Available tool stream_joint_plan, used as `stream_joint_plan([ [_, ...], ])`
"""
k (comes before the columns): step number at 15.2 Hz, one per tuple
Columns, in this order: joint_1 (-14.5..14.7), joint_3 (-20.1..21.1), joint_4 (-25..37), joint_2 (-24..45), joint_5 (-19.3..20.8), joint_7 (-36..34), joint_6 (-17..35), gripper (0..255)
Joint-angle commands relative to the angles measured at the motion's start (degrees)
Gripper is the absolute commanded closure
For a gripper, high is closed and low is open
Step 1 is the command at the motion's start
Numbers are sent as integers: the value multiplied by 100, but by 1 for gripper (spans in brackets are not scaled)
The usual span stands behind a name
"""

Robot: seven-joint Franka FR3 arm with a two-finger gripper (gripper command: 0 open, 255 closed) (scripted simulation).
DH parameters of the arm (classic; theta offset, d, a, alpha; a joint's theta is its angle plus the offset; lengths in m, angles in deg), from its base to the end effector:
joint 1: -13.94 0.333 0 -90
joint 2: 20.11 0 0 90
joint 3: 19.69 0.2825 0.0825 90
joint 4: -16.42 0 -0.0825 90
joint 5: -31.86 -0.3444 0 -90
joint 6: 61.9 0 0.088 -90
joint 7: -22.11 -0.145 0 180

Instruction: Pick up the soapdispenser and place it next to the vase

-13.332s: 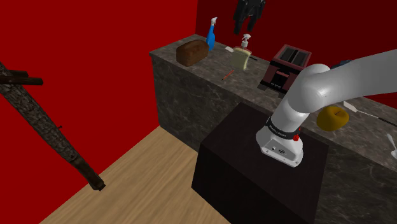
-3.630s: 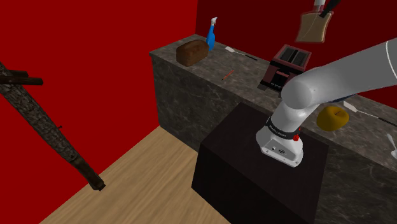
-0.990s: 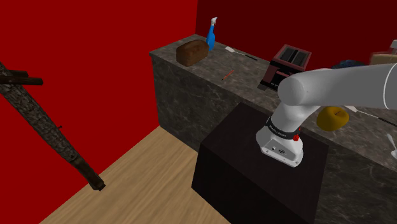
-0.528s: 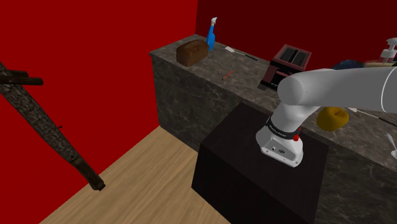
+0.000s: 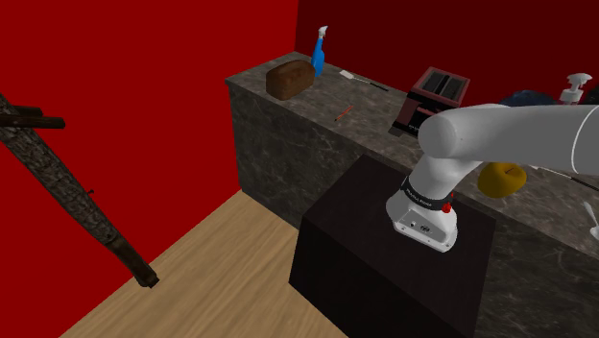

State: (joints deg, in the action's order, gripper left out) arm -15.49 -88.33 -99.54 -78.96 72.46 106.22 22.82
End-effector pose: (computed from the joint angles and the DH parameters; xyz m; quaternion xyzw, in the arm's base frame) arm -0.2415 -0.3804 0.4283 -0.9940 0.0122 -0.1054 0.0278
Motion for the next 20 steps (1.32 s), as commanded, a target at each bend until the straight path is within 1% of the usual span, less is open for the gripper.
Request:
stream_joint_plan([
  [1, -22, -72, -113, -45, 68, -6, 101, 255],
  [11, -70, -525, -631, -241, 454, -51, 630, 255],
  [20, -47, -1011, -993, -381, 840, -92, 1097, 255],
])
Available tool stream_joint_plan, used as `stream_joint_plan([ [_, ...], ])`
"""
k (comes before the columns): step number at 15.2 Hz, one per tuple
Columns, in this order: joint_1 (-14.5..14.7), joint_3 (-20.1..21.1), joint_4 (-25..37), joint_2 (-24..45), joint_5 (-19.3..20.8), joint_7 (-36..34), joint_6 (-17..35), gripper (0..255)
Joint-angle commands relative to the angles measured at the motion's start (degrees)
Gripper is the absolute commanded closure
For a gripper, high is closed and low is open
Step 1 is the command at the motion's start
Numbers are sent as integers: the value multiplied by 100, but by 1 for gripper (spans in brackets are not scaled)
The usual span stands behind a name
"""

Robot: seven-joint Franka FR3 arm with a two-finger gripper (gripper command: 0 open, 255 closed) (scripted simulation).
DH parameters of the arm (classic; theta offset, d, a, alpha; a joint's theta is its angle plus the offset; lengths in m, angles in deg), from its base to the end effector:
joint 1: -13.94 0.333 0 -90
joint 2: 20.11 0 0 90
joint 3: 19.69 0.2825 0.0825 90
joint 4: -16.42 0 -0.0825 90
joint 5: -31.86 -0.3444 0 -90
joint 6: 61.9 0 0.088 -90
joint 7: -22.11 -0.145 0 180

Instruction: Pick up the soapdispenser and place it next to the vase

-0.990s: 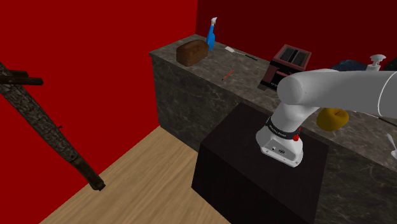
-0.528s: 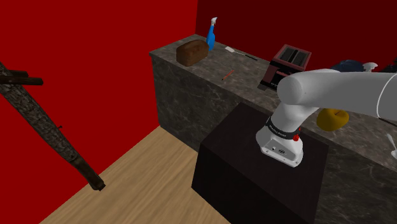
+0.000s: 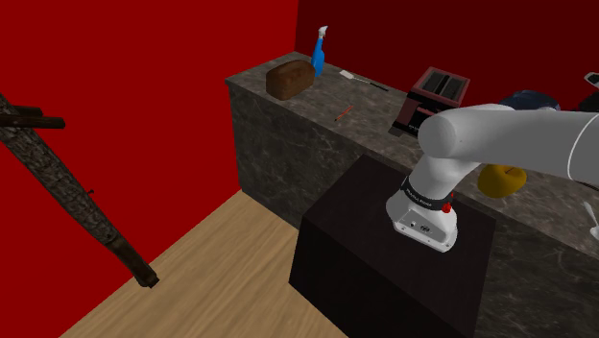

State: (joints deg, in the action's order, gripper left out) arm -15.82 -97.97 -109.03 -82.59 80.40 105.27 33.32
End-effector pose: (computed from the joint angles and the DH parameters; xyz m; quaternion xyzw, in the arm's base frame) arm -0.2425 -0.3823 0.3319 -0.9939 0.0122 -0.1056 0.0278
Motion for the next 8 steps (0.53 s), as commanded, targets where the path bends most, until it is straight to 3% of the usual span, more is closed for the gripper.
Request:
stream_joint_plan([
  [1, -7, -106, -78, -33, 90, -2, 99, 255],
  [8, 47, -455, -249, -110, 357, -31, 392, 255],
])
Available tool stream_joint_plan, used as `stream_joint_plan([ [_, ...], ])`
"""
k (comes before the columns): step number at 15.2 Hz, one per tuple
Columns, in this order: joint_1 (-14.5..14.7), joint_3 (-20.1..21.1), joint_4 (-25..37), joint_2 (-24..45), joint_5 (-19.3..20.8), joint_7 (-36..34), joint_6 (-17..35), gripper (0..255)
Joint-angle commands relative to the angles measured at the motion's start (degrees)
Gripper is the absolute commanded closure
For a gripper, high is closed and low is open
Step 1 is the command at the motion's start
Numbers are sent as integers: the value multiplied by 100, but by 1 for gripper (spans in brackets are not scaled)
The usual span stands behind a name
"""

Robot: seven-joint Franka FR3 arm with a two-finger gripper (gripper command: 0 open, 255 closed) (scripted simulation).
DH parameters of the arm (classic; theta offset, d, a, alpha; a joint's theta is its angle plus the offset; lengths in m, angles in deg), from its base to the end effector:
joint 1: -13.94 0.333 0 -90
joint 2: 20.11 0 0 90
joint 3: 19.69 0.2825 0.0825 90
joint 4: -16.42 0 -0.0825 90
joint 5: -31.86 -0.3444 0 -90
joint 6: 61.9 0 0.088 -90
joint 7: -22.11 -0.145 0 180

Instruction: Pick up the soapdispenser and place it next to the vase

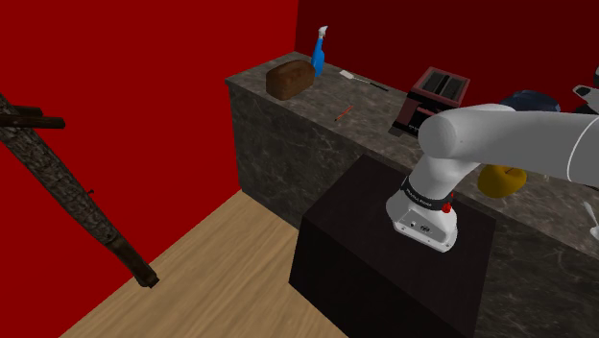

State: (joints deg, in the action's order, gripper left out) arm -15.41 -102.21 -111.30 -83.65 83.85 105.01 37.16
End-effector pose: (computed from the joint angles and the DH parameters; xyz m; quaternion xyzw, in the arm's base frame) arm -0.2442 -0.3823 0.2973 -0.9941 0.0126 -0.1048 0.0253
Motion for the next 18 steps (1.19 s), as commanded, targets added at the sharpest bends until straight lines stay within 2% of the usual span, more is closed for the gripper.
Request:
stream_joint_plan([
  [1, 7, -32, -22, -3, 12, -4, 8, 255],
  [7, 6, -32, -22, -1, 10, -3, 9, 255],
  [8, -8, -27, -33, -3, 11, -1, 8, 0],
  [13, 6, -32, -22, -1, 10, -3, 9, 0],
  [16, -11, 346, 332, 109, -313, 120, -394, 0],
  [18, -6, 436, 436, 140, -391, 151, -502, 0],
])
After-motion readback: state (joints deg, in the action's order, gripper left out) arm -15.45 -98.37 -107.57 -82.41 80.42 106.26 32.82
